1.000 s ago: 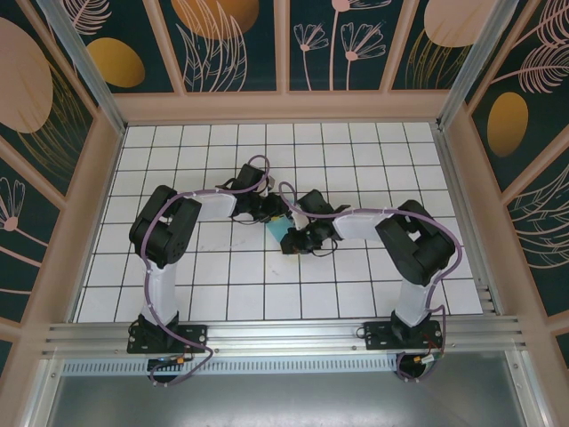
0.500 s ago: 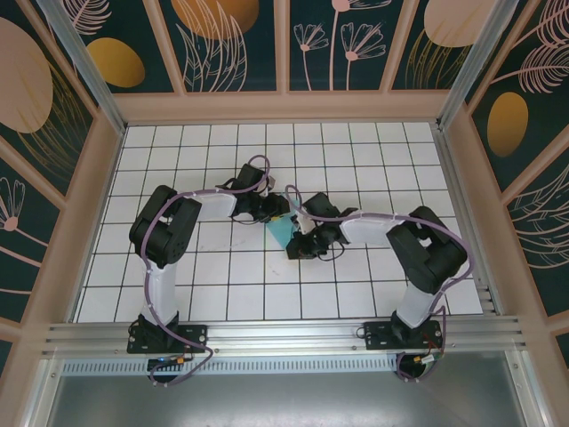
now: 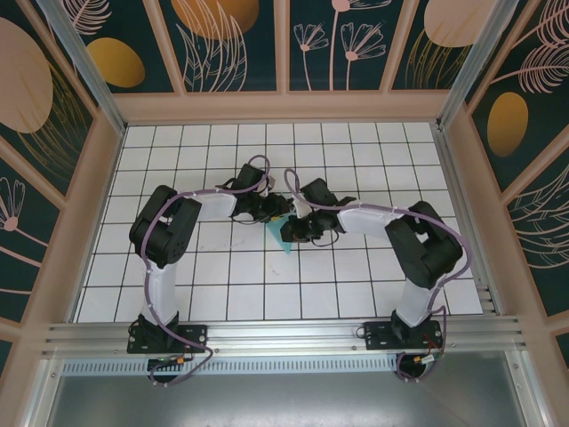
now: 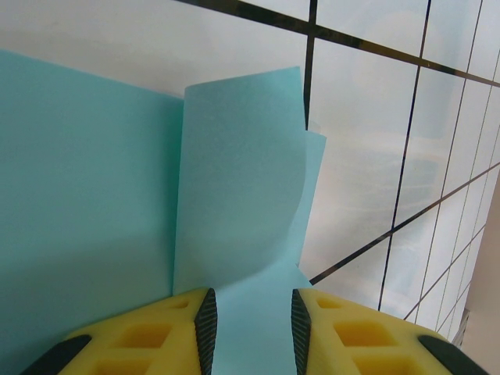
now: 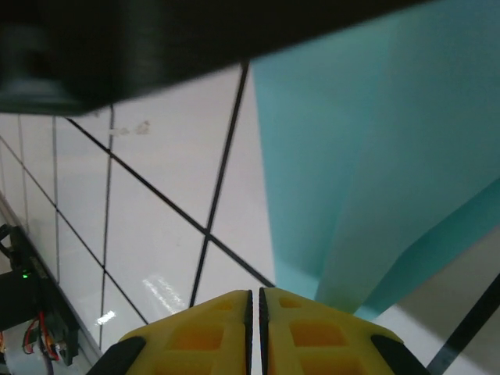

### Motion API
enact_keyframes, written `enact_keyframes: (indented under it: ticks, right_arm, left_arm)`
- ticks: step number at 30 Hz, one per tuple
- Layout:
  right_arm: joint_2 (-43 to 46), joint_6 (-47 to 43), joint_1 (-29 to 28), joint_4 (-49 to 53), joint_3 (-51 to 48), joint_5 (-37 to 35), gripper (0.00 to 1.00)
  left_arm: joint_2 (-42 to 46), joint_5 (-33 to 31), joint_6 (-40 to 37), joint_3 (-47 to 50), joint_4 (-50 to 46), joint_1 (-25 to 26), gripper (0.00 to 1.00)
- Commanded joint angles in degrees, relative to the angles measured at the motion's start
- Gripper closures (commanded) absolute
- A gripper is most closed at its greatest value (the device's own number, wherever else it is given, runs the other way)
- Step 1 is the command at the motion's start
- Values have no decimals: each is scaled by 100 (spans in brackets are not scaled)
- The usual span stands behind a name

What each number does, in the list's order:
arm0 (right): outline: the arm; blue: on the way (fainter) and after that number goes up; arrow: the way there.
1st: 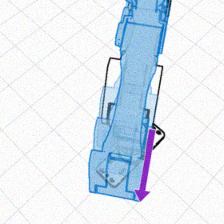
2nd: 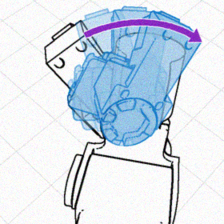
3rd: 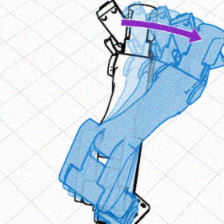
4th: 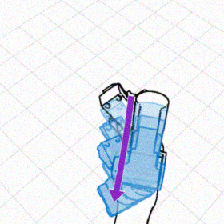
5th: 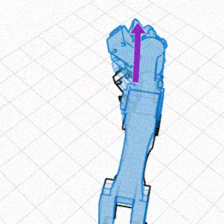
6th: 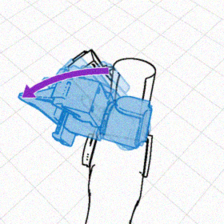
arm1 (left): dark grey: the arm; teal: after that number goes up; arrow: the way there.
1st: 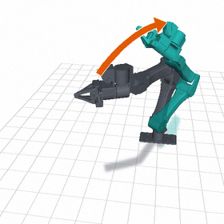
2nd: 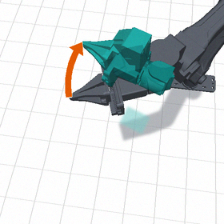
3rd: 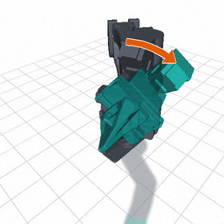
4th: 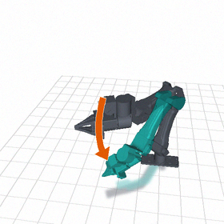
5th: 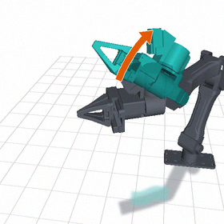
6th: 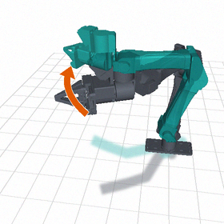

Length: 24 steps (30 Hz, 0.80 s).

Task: Fold a paper plane with a square sheet of paper (fold left side to right side)
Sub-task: Fourth fold the wing at the center of the table.

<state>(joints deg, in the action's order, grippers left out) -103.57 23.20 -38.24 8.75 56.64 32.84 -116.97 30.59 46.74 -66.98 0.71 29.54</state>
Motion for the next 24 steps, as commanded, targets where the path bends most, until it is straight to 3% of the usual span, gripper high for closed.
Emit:
enact_keyframes:
  ticks: [1, 13, 24]
  right_arm:
    - [-156, -86, -17, 29, 148, -100, 86]
    - [-320, -245, -78, 697, -308, -330, 87]
    - [108, -590, -273, 1207, -495, -404, 87]
  left_arm:
    - [-567, -774, -222, 212, -570, -1, 65]
    - [-597, -780, -236, 178, -572, 0, 65]
    - [-588, -793, -244, 175, -604, -6, 65]
